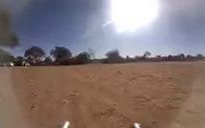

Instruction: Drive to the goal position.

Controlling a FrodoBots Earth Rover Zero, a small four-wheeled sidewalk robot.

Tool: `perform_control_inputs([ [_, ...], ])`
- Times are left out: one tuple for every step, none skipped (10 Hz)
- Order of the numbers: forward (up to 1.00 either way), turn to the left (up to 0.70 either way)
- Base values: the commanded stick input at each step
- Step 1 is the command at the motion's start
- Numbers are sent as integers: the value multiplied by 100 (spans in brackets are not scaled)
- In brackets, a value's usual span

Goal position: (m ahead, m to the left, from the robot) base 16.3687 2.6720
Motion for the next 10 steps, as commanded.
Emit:
perform_control_inputs([
  [50,0],
  [50,0],
  [50,0],
  [50,0],
  [50,0],
  [50,0],
  [50,0],
  [50,0],
  [50,0],
  [50,0],
])
